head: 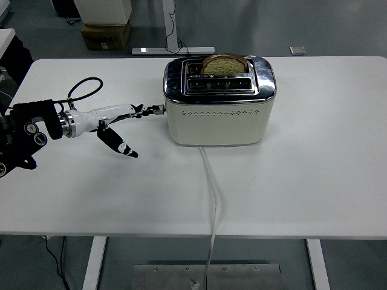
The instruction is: Press down toaster
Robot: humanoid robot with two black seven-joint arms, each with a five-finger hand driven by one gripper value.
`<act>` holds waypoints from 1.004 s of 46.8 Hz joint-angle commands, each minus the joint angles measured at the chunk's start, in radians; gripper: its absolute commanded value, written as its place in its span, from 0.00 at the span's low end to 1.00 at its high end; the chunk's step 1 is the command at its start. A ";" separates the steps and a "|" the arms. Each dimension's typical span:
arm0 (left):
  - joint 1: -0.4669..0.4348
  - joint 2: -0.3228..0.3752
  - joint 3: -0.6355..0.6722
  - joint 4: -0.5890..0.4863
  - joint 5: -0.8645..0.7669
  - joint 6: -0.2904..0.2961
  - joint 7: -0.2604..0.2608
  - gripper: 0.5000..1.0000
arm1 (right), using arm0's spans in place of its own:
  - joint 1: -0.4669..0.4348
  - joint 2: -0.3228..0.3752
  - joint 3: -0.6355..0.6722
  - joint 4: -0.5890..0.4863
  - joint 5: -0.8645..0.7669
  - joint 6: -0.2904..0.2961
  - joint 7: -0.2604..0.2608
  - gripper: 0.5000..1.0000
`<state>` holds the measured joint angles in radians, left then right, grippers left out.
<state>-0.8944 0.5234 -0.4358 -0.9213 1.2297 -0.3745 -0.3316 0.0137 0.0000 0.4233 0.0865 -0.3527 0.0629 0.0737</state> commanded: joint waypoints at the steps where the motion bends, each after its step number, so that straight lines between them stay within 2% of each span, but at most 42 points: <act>1: 0.002 -0.013 0.000 0.006 0.001 0.000 0.000 1.00 | 0.002 0.000 0.000 -0.001 0.000 0.000 0.000 1.00; 14: 0.017 -0.039 0.000 0.035 -0.001 0.002 -0.001 1.00 | 0.002 0.000 0.000 0.001 0.000 0.002 0.000 1.00; 47: 0.037 -0.026 0.000 0.036 -0.022 0.008 -0.003 1.00 | 0.000 0.000 0.000 0.001 0.001 0.000 0.000 1.00</act>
<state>-0.8642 0.4936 -0.4360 -0.8853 1.2072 -0.3665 -0.3353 0.0149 0.0000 0.4234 0.0867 -0.3526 0.0629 0.0737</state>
